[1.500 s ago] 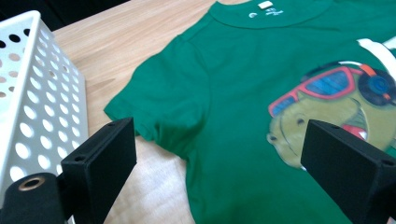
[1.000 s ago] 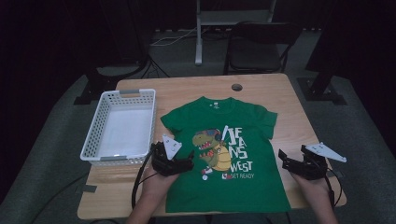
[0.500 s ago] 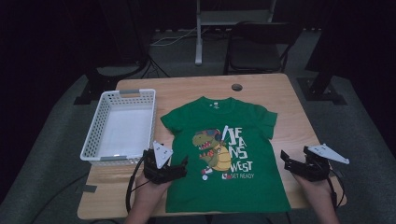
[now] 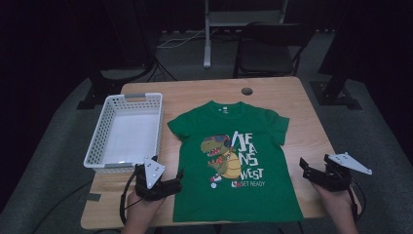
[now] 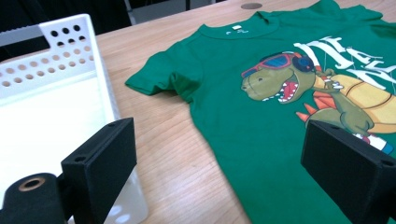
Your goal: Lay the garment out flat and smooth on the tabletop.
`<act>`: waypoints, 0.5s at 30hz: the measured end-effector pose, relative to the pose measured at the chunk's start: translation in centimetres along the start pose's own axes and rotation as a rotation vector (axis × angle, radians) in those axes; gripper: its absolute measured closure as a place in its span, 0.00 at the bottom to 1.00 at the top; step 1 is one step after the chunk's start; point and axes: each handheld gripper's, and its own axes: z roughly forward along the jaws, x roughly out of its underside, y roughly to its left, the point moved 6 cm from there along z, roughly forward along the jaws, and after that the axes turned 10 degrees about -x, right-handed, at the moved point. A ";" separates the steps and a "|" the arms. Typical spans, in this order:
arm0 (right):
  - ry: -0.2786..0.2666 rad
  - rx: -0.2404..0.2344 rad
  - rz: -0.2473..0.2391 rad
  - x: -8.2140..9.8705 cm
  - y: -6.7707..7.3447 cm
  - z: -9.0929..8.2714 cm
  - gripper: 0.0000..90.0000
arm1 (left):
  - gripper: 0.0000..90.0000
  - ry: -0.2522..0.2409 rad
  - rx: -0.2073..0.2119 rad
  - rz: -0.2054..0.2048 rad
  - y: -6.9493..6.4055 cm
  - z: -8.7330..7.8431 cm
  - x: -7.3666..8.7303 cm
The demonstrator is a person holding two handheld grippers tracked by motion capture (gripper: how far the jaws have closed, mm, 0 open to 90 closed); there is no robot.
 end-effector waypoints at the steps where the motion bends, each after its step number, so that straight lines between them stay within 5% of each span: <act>1: -0.002 0.005 0.003 0.1 -0.2 -0.1 0.12 | 0.13 -0.007 -0.012 0.007 0.0 -0.2 0.1; 5: -0.003 0.023 0.018 0.5 -0.9 -0.4 0.12 | 0.13 -0.010 0.010 -0.028 0.2 -1.0 0.6; 15: -0.013 0.071 0.048 1.5 -2.9 -1.9 0.12 | 0.13 -0.014 -0.070 -0.041 1.6 -3.4 2.5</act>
